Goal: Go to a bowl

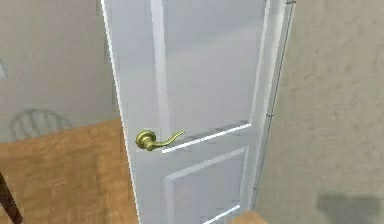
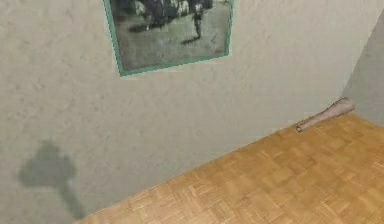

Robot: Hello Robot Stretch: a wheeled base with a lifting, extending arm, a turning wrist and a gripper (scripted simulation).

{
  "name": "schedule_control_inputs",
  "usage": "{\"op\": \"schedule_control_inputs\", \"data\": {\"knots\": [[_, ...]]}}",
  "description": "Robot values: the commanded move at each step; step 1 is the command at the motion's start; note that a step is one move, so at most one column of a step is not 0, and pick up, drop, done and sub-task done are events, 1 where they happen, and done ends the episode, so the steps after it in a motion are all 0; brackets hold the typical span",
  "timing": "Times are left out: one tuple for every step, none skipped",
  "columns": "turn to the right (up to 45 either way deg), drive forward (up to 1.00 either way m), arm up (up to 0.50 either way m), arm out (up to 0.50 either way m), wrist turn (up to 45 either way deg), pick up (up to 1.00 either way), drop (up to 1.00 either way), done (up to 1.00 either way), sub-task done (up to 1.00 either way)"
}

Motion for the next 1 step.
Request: {"op": "schedule_control_inputs", "data": {"knots": [[0.0,0.1,0.0,0.0,0.0,0.0,0.0,0.0,0.0]]}}
